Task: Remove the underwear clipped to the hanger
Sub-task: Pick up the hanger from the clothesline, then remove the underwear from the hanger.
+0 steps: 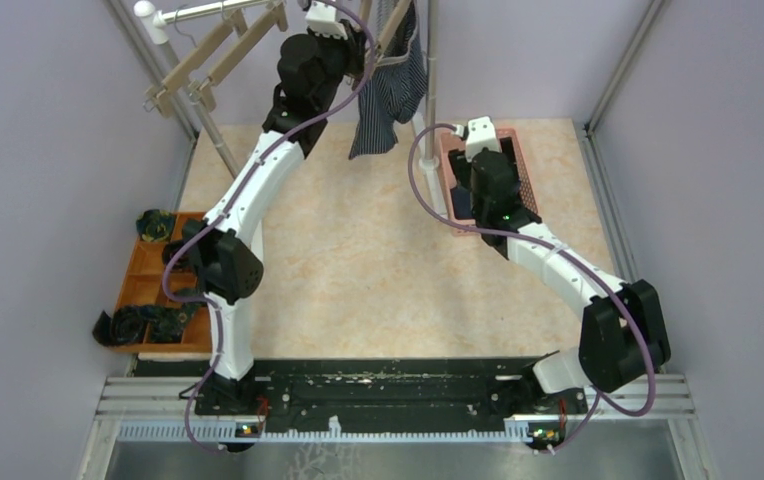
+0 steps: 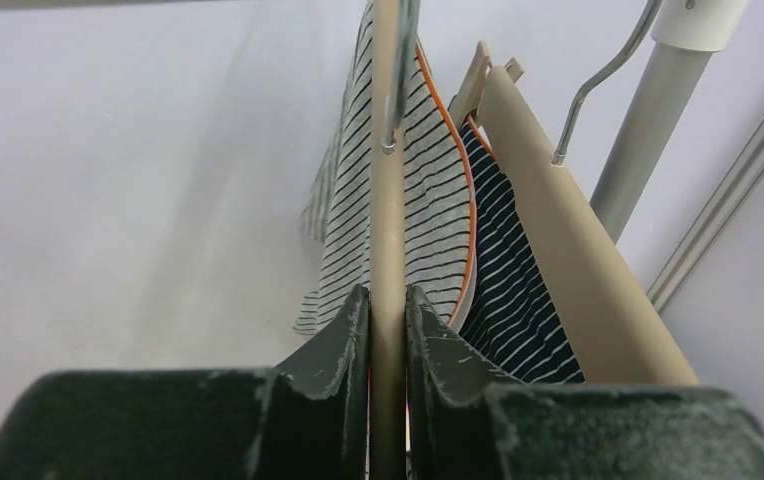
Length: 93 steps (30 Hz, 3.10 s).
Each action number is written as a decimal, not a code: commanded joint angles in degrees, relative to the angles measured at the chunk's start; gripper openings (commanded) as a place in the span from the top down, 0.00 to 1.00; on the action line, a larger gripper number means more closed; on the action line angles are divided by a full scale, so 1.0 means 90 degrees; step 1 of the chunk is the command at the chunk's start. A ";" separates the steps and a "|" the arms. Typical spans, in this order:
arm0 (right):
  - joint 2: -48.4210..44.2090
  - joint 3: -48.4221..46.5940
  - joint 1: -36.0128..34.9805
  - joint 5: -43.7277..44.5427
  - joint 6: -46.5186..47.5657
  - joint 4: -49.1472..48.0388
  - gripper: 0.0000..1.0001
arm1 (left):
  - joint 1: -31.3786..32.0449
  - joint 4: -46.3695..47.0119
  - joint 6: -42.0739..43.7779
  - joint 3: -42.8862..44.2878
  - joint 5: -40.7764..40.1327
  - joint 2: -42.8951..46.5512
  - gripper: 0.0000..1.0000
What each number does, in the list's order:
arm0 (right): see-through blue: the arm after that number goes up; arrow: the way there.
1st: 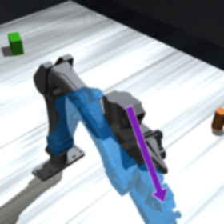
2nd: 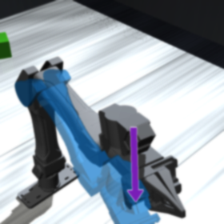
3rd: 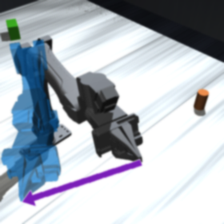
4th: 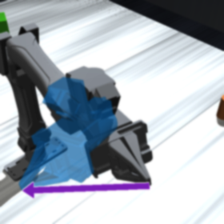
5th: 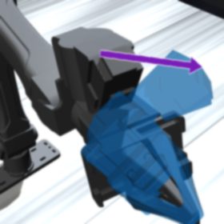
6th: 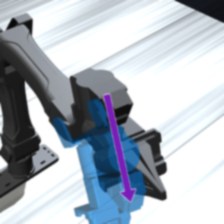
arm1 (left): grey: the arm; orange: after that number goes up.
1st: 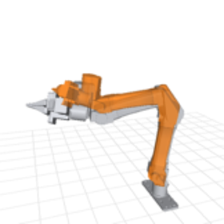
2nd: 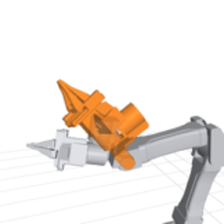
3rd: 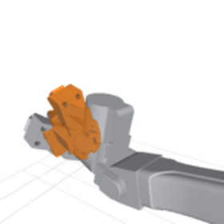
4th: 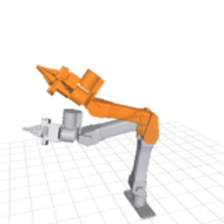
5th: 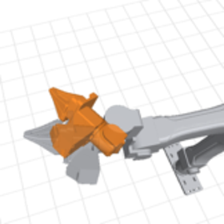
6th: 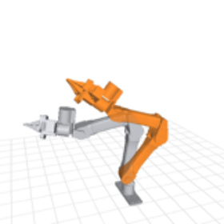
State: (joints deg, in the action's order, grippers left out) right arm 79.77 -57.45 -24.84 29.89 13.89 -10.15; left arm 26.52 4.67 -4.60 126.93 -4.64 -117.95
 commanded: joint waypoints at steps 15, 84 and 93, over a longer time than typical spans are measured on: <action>0.0108 0.0026 0.0035 -0.0407 -0.0101 -0.0268 0.28 | 0.0105 0.2150 0.0881 -0.1220 -0.0748 0.0982 0.78; 0.0517 -0.3689 0.0895 -0.7132 -0.0959 0.2264 0.27 | 0.0130 -0.4691 0.1479 -0.5714 0.2844 0.7497 0.91; 0.0693 -0.3622 0.0896 -0.9521 -0.1675 0.1608 0.26 | 0.0130 -0.3795 0.1200 -0.6099 0.4005 0.7379 0.90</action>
State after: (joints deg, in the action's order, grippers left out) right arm 85.60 -87.88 -16.49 -43.62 2.15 8.58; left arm 27.40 -36.34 7.03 71.68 24.73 -51.22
